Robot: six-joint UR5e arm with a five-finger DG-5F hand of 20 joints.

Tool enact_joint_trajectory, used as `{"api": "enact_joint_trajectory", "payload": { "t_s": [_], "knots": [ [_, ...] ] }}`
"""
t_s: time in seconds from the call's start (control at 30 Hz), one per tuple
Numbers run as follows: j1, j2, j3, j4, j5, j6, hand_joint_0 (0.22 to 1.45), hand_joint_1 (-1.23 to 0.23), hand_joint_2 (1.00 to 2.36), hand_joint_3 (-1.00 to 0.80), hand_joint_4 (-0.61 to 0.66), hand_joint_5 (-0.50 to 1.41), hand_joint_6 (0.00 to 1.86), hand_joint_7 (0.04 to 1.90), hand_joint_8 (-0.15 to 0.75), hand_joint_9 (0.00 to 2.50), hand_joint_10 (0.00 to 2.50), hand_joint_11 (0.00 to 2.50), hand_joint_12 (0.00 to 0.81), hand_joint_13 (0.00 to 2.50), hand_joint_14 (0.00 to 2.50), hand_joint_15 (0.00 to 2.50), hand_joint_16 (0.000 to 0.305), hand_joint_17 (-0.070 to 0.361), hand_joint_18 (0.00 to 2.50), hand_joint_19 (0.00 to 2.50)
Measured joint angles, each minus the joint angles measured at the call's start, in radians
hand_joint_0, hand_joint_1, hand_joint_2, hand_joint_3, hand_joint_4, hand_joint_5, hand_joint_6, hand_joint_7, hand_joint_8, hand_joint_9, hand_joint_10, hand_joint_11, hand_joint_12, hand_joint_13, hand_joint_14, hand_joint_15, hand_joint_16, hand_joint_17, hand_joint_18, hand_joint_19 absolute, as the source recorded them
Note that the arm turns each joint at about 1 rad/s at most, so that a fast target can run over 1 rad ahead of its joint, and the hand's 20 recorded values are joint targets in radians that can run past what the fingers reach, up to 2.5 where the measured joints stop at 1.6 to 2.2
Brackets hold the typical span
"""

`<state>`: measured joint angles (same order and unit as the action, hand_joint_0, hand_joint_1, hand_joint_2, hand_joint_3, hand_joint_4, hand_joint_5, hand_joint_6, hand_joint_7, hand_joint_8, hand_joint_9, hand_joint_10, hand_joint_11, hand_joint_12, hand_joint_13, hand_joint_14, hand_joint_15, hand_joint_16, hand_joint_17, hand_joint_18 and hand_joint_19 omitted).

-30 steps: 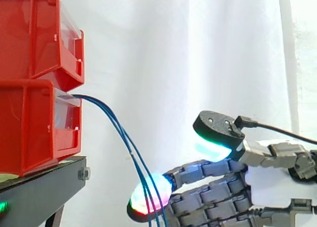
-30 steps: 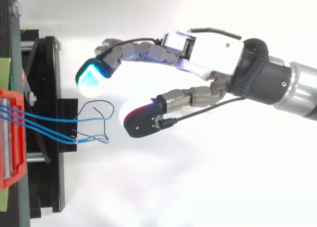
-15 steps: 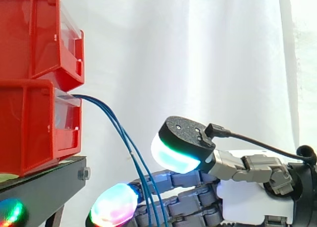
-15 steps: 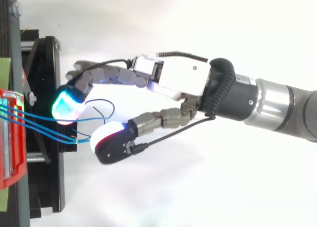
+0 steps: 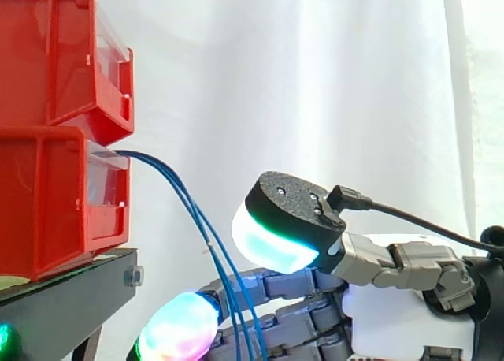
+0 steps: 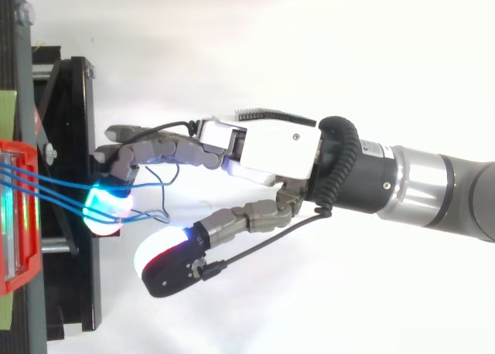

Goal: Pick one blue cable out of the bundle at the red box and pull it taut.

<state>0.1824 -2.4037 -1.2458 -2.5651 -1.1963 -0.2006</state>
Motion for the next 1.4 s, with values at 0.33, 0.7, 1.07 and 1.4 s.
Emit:
{"api": "enact_joint_trajectory", "payload": {
  "t_s": [0.33,0.7,1.07,1.4],
  "knots": [
    [-0.004,0.000,0.016,-0.008,-0.003,0.018,0.54,-0.66,1.00,-0.50,0.26,-0.11,0.51,1.19,0.254,0.28,0.00,0.00,0.344,0.08,0.00,0.08,0.060,0.136,0.00,0.01],
    [-0.009,0.000,0.071,-0.111,-0.005,0.055,0.57,-0.68,1.01,-0.42,0.21,-0.14,0.66,1.01,0.255,0.28,0.00,0.02,0.339,0.09,0.00,0.08,0.059,0.133,0.00,0.01],
    [-0.010,0.000,0.075,-0.121,-0.005,0.067,0.59,-0.68,1.01,-0.34,0.19,-0.18,0.83,0.86,0.255,0.28,0.00,0.04,0.337,0.09,0.00,0.08,0.059,0.132,0.00,0.01],
    [-0.014,0.001,0.087,-0.134,-0.015,0.087,0.56,-0.68,1.00,-0.43,0.22,-0.17,0.79,0.82,0.262,0.29,0.00,0.06,0.342,0.09,0.00,0.09,0.060,0.135,0.00,0.03]
  ]
}}
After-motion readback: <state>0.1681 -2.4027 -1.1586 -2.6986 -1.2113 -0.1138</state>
